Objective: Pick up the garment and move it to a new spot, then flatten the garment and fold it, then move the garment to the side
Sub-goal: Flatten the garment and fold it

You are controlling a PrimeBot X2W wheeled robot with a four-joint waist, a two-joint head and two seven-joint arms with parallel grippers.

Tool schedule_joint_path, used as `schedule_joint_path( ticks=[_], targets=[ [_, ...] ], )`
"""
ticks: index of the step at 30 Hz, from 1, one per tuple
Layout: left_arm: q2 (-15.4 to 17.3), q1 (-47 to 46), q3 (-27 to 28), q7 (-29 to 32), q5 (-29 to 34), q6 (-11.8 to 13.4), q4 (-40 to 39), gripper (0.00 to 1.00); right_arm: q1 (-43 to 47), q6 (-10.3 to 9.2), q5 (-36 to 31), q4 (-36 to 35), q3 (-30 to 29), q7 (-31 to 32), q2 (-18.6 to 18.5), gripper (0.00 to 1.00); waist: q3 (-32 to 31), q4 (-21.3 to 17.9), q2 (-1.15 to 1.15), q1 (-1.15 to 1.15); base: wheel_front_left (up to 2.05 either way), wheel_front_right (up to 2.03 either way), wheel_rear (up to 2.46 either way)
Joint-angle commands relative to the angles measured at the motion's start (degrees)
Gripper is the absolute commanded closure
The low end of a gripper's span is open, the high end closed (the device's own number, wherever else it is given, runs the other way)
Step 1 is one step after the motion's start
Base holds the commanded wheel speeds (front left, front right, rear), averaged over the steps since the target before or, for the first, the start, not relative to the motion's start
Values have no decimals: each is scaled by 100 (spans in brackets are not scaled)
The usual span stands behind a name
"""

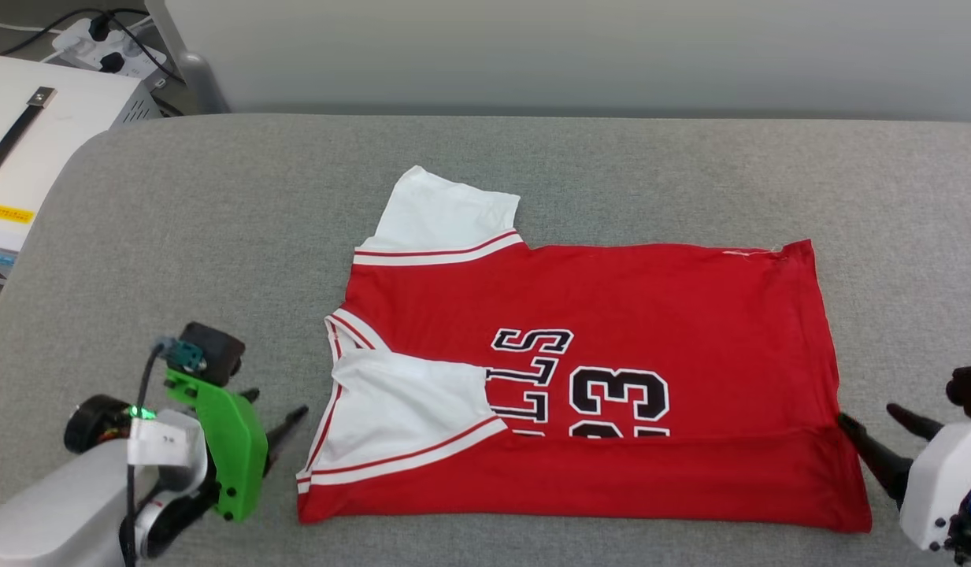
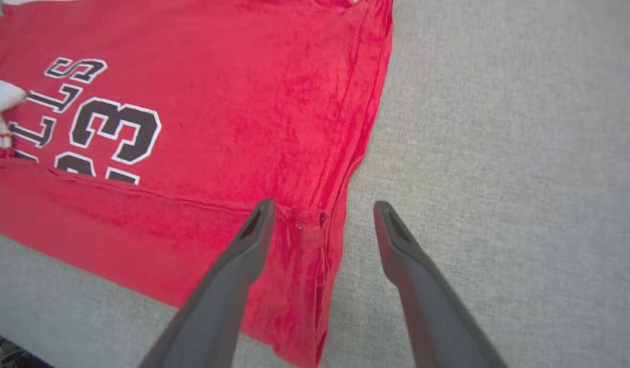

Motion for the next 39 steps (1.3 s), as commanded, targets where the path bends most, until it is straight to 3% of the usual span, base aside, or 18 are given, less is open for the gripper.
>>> schedule_joint_path(
  ticks=[1,8,17,24,33,39],
  targets=[
    [63,-202,128,-143,106,86,-56,0,-3,-4,-151,-82,-149,-275,91,0,-22,-46,0,0,0,0,0],
    [7,-974,552,-318,201,105,-126,0,-163,-4,-829,-462,-705,-1238,713,0,229,-235,0,0,0,0,0],
    [-419,-2406,847,76,320,-114,427,0,-380,-4,-1322,-1105,-788,-1540,1169,0,992,-653,0,0,0,0,0],
    [-733,-3556,755,1246,218,-451,1370,0,-724,-4,-1558,-1360,-582,-1547,1226,0,1684,-975,0,0,0,0,0],
    [-1058,-4473,579,2747,-115,-703,2296,0,-1146,-4,-1669,-1447,-348,-1575,1229,0,2433,-1220,0,0,0,0,0],
    [-1209,-4777,476,2907,-20,-758,2726,0,-1374,-4,-1615,-1308,-142,-1633,1239,0,2711,-1350,0,0,0,0,0]
  ],
)
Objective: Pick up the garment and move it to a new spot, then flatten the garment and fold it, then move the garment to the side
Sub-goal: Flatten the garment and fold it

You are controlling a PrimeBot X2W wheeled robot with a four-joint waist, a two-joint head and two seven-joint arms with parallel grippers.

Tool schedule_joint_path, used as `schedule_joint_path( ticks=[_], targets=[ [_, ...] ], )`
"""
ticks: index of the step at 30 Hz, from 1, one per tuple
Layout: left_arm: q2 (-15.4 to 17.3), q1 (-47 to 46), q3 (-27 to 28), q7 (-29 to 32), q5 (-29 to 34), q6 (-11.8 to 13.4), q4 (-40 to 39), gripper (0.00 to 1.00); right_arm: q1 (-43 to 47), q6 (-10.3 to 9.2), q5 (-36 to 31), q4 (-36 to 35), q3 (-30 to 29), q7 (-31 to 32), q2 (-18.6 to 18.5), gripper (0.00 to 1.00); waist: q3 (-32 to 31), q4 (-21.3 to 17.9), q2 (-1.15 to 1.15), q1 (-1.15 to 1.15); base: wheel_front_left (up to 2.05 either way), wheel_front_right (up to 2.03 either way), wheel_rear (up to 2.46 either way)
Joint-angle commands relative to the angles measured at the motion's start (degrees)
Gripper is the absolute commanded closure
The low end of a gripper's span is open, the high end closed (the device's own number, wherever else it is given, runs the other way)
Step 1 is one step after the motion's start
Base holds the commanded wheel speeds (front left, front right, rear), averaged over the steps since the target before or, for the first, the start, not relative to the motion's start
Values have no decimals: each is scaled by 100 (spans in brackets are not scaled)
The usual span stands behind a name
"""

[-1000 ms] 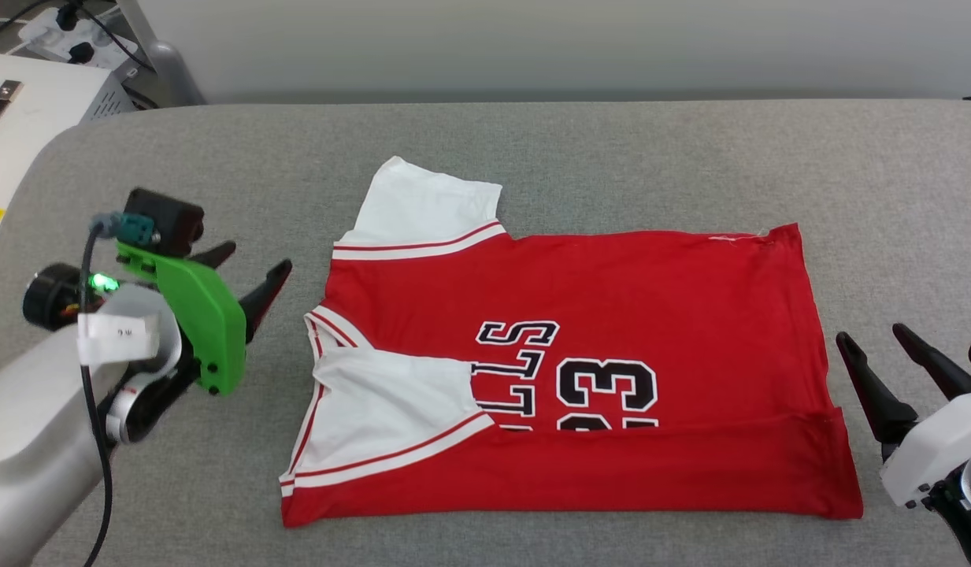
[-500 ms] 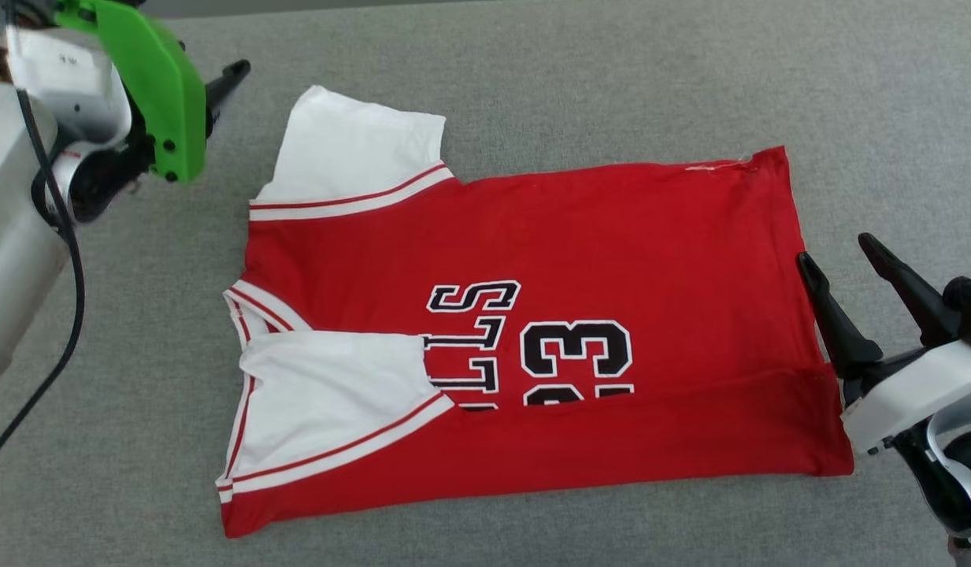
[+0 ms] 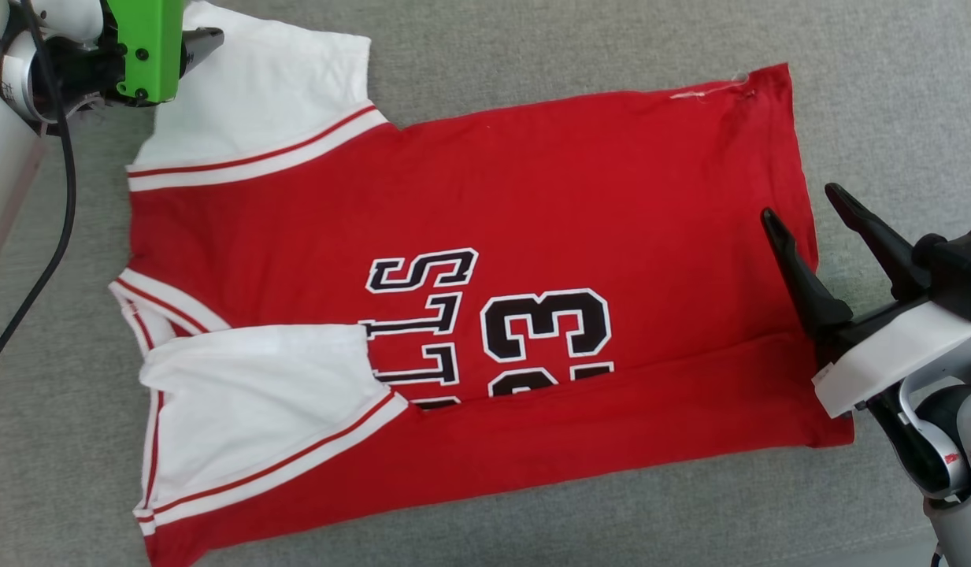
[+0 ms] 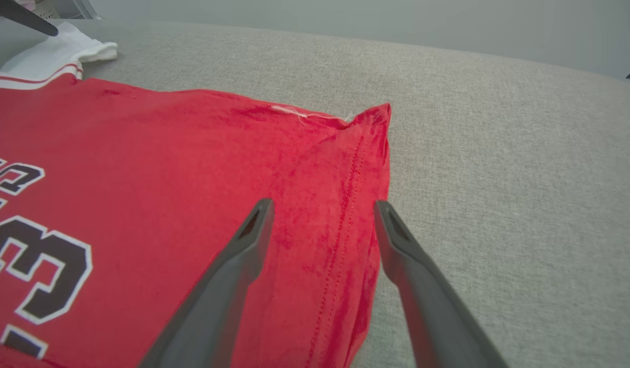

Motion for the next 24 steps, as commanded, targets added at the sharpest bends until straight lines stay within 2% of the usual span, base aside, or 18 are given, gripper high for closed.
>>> schedule_joint_path(
  ticks=[1,8,9,10,16,17,20,24],
  targets=[
    [-44,-112,-63,-15,96,-44,96,0,-129,-4,27,44,30,-62,13,0,288,-225,0,-1,0,0,0],
    [-64,-18,-313,216,132,-115,528,0,-212,-4,145,231,100,-177,-16,0,329,-289,0,-1,0,0,0],
    [-55,0,-332,242,113,-123,545,11,-208,-4,165,252,96,-189,-32,0,319,-287,0,-1,0,0,0],
    [-43,20,-356,252,97,-132,550,100,-201,-4,190,280,73,-205,-50,0,300,-275,0,-1,0,0,0],
    [-60,8,-433,-349,124,-158,342,100,-300,-4,461,293,-234,-201,-232,0,-5,-60,0,-1,0,0,0],
    [-75,25,-507,-689,144,-159,85,100,-435,-4,491,261,-396,-96,-443,0,-173,71,0,-1,0,0,0],
    [-76,119,-589,-1008,74,-160,-259,100,-671,-4,602,227,-486,181,-733,0,-332,222,0,-1,0,0,0],
    [-25,248,-739,-1328,53,-160,-654,100,-1071,-4,1028,272,-266,961,-1149,0,-461,400,0,-1,0,0,0]
  ],
)
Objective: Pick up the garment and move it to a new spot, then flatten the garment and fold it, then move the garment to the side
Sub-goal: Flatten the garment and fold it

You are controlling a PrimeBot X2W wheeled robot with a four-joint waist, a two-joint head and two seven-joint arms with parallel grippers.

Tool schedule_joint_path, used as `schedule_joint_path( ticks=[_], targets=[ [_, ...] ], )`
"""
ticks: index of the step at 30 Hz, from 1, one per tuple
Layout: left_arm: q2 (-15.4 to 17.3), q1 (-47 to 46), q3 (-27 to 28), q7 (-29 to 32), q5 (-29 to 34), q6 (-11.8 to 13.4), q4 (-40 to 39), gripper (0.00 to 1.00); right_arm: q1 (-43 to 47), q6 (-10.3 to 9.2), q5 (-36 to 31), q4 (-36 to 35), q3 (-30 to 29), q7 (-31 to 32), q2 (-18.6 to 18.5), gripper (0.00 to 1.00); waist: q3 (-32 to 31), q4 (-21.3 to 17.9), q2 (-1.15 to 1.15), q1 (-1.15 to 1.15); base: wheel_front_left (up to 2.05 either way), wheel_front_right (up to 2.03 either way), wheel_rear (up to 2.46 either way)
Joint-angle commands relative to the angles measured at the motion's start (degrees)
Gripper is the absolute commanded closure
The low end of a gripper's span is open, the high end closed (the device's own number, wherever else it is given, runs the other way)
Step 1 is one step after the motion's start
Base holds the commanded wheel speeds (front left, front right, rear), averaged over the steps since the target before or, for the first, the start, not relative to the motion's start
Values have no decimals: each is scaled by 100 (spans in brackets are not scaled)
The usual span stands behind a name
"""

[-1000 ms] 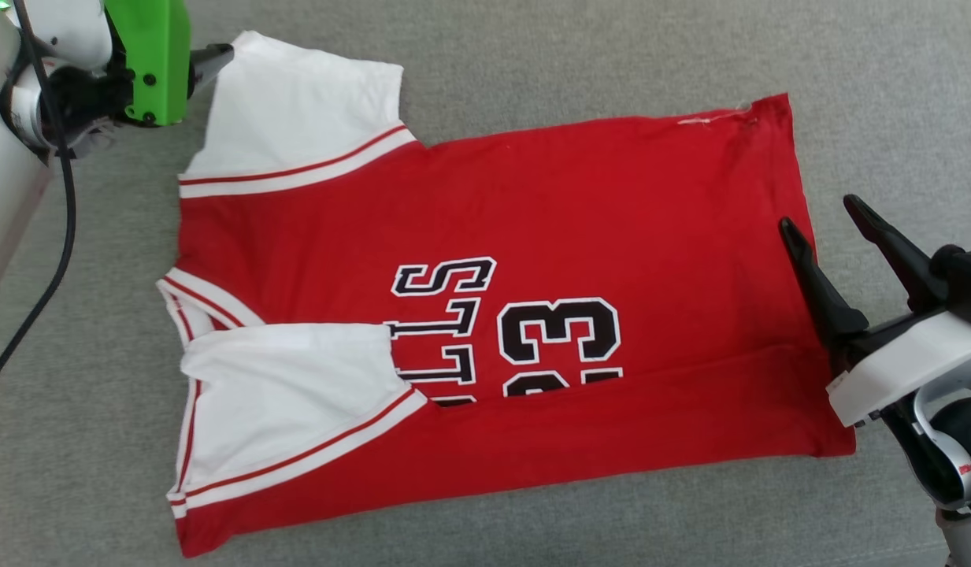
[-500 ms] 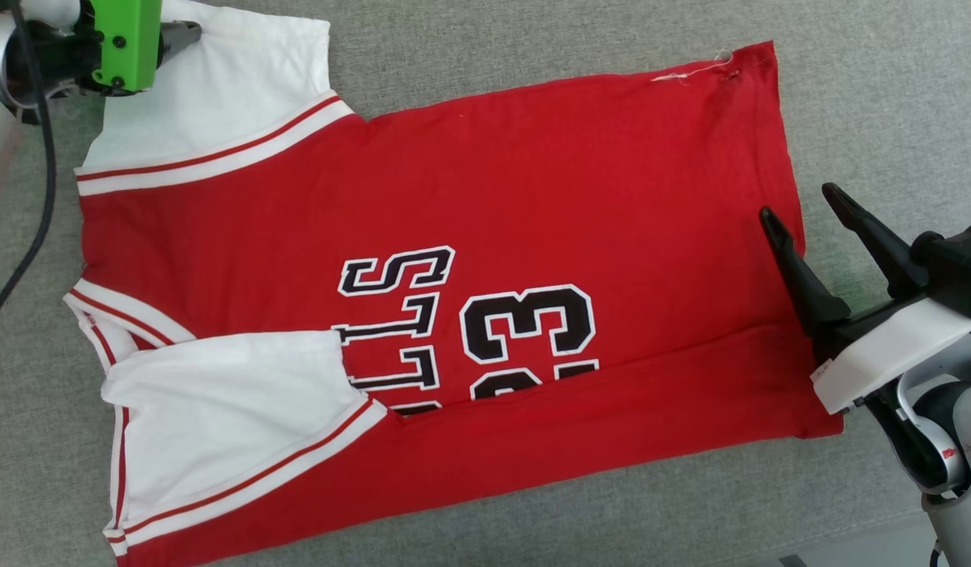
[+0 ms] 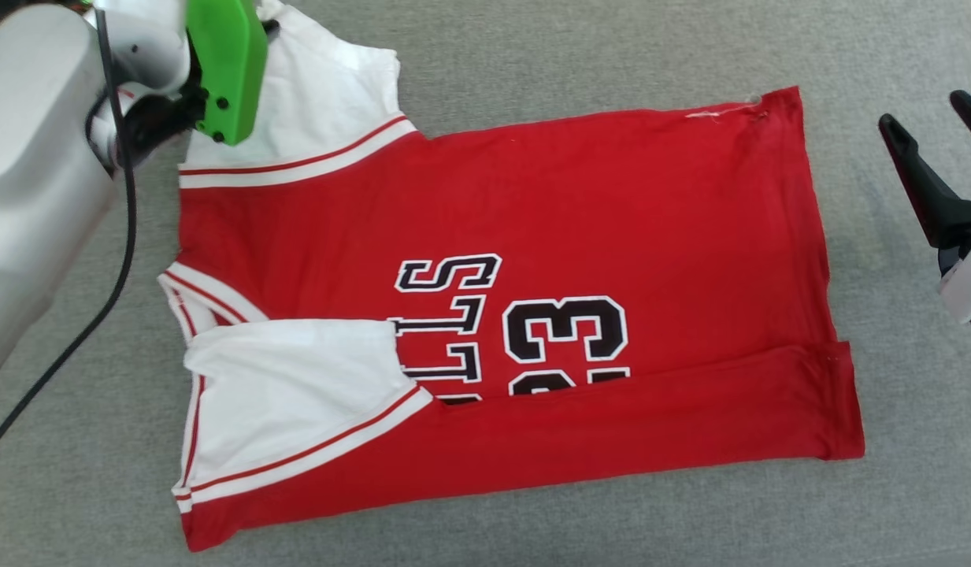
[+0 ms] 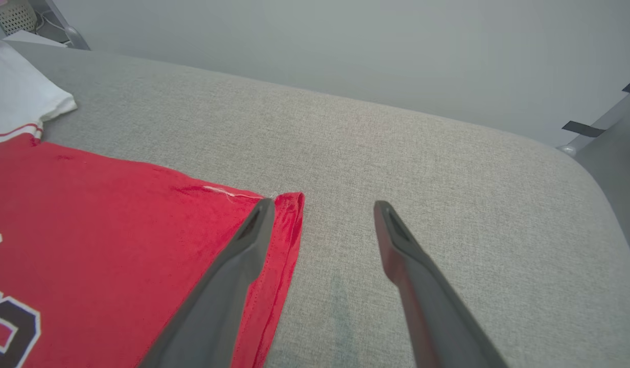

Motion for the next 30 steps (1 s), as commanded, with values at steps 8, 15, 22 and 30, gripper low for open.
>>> schedule_joint_path(
  ticks=[8,15,22,30],
  targets=[
    [95,242,-259,-572,129,-15,-555,100,-1346,-4,907,802,1104,2387,-780,0,-160,485,0,0,0,0,0],
    [76,150,-336,-782,252,-15,-804,100,-2129,-4,931,1672,1509,2998,-667,0,9,729,0,0,0,0,0],
    [28,40,-371,-880,330,-15,-947,100,-2514,-4,800,2536,1870,2806,-296,0,182,868,0,0,0,0,0],
    [0,100,-414,-1005,318,-15,-860,100,-2343,-4,939,3167,2546,2518,-180,100,145,880,0,0,0,0,0]
  ],
)
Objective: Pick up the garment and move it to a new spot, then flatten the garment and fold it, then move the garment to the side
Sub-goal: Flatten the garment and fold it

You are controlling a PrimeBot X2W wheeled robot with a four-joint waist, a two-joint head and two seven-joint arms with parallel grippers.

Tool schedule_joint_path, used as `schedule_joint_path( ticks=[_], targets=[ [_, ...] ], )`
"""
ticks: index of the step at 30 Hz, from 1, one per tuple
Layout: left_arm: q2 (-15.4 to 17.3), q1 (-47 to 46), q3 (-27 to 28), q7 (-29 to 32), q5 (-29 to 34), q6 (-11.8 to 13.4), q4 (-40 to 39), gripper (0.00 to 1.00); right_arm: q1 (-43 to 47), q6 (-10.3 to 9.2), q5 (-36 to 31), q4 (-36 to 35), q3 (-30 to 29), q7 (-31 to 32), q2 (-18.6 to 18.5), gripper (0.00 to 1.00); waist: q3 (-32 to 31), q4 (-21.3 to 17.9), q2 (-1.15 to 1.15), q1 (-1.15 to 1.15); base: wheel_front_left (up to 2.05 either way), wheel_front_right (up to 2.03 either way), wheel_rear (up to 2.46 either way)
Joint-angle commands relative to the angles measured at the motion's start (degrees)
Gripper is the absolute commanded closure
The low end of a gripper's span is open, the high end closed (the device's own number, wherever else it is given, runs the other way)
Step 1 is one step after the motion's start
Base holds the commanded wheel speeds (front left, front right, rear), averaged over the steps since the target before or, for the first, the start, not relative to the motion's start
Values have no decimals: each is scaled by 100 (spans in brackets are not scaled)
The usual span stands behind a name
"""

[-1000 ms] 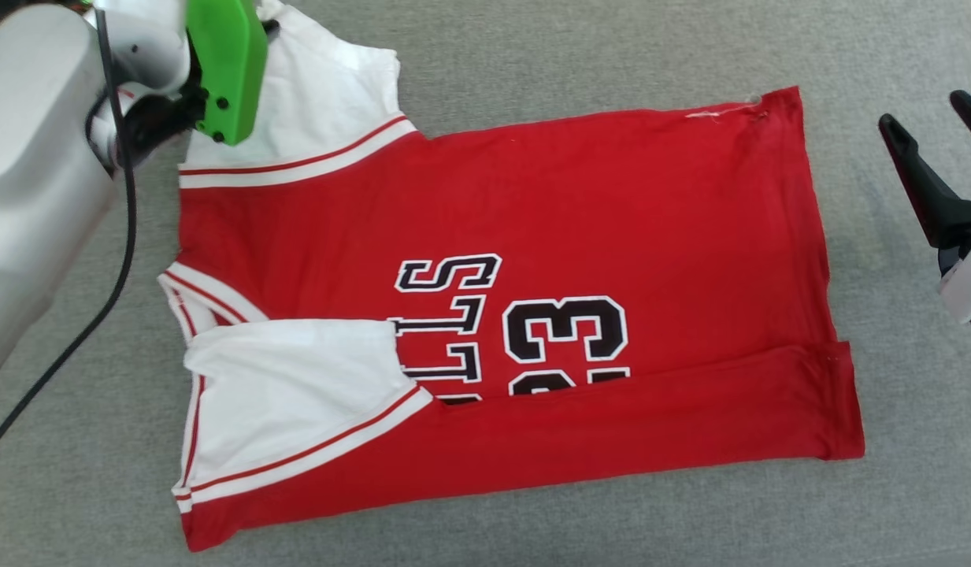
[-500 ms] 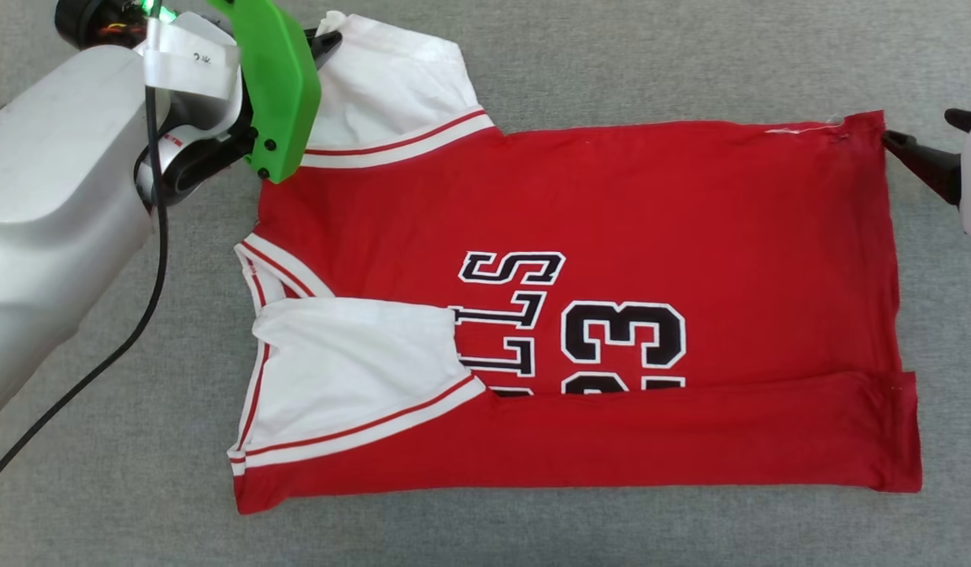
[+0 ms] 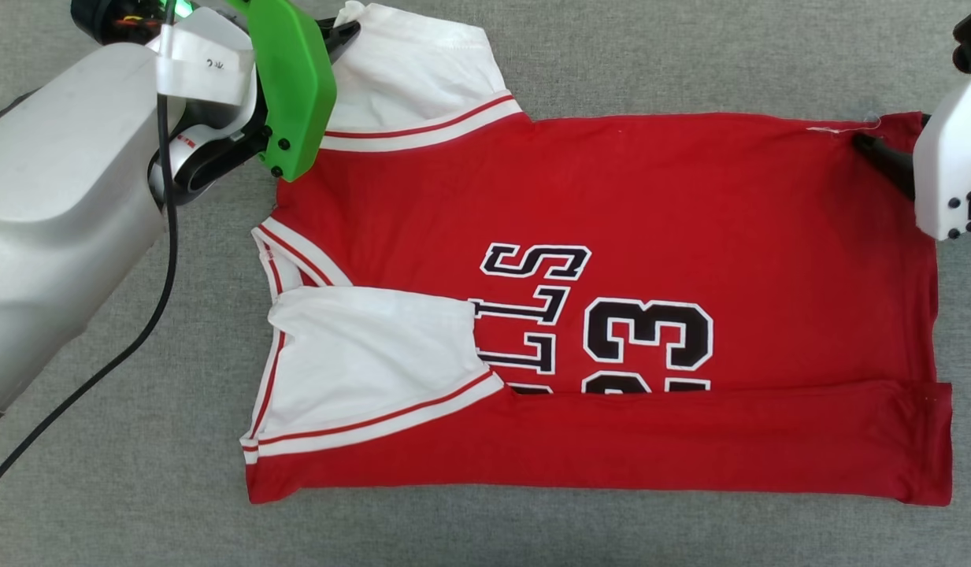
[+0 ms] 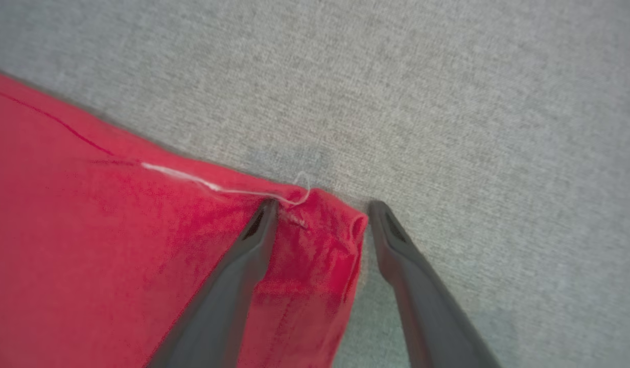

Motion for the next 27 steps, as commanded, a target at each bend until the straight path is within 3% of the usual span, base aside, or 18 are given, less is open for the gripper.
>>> schedule_joint_path(
  ticks=[1,15,26,27],
  targets=[
    [-5,45,-13,-58,15,-15,31,100,238,3,159,182,254,-78,126,100,-83,-33,0,0,0,0,0],
    [281,1093,-124,-597,-178,118,-100,100,865,3,634,-153,751,-1879,-290,100,-1238,-132,0,0,0,0,0],
    [826,2386,-251,-930,-372,654,-987,100,2023,3,708,-755,680,-2653,-652,100,-1882,-4,0,0,0,0,0],
    [961,2809,-302,-977,-436,822,-1254,100,2438,3,698,-938,549,-2763,-691,100,-2007,8,0,0,0,0,0]
  ],
)
